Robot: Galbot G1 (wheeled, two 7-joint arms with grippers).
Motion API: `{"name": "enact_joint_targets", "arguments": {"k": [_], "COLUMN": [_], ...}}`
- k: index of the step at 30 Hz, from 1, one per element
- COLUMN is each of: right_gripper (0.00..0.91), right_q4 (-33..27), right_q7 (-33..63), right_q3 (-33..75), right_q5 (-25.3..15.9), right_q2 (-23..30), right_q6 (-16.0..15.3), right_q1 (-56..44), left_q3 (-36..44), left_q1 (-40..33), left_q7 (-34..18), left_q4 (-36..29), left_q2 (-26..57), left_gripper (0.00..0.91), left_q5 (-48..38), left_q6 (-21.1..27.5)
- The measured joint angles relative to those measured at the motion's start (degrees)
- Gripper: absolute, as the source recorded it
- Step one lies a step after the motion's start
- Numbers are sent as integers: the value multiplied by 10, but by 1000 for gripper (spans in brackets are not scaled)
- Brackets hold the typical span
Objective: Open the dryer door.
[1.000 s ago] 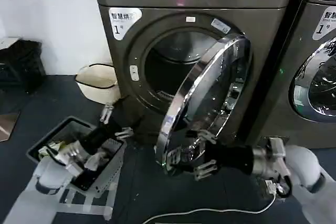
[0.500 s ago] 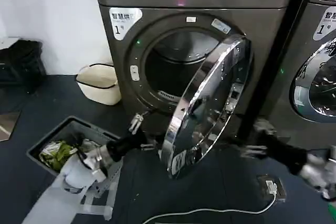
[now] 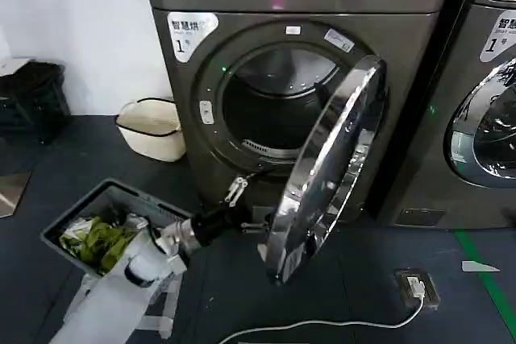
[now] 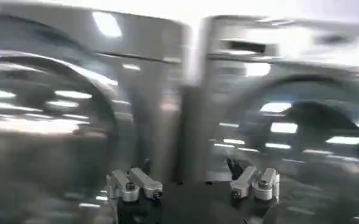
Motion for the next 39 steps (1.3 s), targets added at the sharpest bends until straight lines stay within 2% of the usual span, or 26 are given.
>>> {"name": "enact_joint_targets", "arguments": {"k": [4,9,12,15,23,27,33,39], "right_gripper": [907,907,907,907,907,907,907,907], "right_q4": [-22,-65,-93,-121,-171,-194,-224,-227], "right_q7": [85,157,204,241,269,282,297,297], "right_q3": [59,126,169,210,272,289,307,314], "right_q5": [-53,-94,-125,-157,-221,-255,-270,-270], "right_q2": [50,89,99,107,119,120,116,125], "right_q6": [-32,-19,-7,-7,4,-4,4,10], "right_q1": [4,7,13,21,32,32,28,26], "left_q3": [27,72,104,137,217,246,278,295], "left_q1": [-24,-60,-88,-117,-190,-218,-253,-279], "left_q7": [-5,-13,-16,-17,-29,-31,-31,-36], "left_q4": [9,23,36,52,115,156,214,260], "left_q2": [-2,-11,-23,-40,-102,-145,-218,-274], "left_gripper": [907,907,907,907,907,907,907,907], "left_q5": [-5,-11,-12,-12,3,16,16,15], "left_q6": [5,11,18,23,35,43,71,89]}}
